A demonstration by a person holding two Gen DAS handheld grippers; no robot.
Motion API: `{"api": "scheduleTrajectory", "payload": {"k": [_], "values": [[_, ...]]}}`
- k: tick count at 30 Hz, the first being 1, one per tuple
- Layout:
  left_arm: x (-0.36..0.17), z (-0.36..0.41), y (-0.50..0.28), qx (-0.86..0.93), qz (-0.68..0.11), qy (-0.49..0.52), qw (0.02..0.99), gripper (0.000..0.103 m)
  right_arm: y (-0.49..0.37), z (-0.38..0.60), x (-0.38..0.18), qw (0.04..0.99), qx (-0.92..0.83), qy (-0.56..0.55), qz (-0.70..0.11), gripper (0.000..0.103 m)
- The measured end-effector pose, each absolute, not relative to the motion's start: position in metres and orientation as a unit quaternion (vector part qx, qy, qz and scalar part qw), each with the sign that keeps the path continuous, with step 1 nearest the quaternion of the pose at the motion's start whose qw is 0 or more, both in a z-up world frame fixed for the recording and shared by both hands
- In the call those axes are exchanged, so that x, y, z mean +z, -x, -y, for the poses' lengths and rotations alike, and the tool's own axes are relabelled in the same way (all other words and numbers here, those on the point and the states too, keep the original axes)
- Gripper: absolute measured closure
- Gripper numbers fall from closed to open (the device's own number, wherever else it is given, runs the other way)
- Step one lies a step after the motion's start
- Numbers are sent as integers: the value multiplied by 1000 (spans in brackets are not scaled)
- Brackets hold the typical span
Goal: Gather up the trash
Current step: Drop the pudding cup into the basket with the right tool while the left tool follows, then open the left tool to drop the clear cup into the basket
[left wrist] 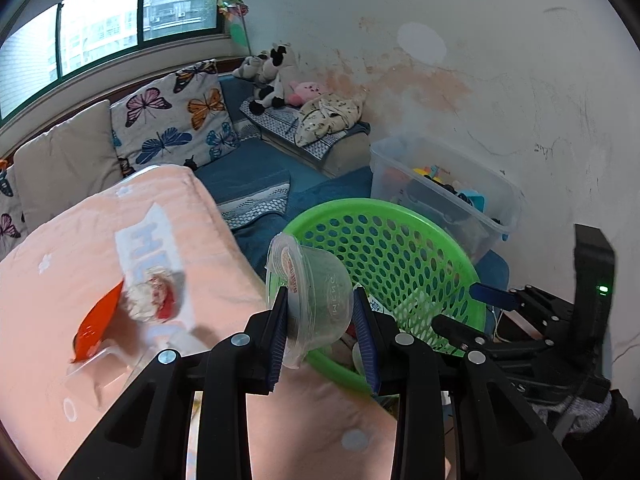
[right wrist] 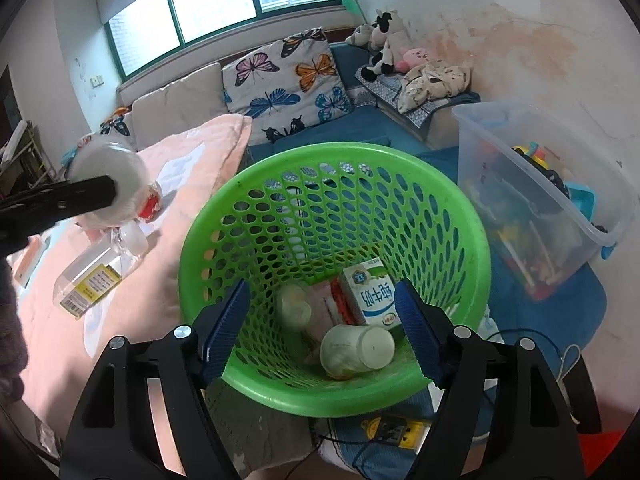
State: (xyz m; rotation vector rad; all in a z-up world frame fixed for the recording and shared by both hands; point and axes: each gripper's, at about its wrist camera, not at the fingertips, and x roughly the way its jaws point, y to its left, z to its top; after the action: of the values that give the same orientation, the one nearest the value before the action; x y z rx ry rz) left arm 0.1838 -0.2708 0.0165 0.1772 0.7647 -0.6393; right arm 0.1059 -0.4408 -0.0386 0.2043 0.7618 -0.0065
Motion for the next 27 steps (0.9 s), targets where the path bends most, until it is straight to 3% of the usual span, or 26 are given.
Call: {"api": "scheduleTrajectory", "payload": {"k": [13,21,27], "values": [[-5,304,-194,-317,-392,-94,859,71,-87,443,-31,928,0,-112,-356,28],[-9,305,-191,-318,-390,-95,859,53,-84,442,-32,926,2,-117,-357,28],[-7,292,-185,-313,-384,-91,864,51,-81,437,-28,928,6,-116,-355,28]]}}
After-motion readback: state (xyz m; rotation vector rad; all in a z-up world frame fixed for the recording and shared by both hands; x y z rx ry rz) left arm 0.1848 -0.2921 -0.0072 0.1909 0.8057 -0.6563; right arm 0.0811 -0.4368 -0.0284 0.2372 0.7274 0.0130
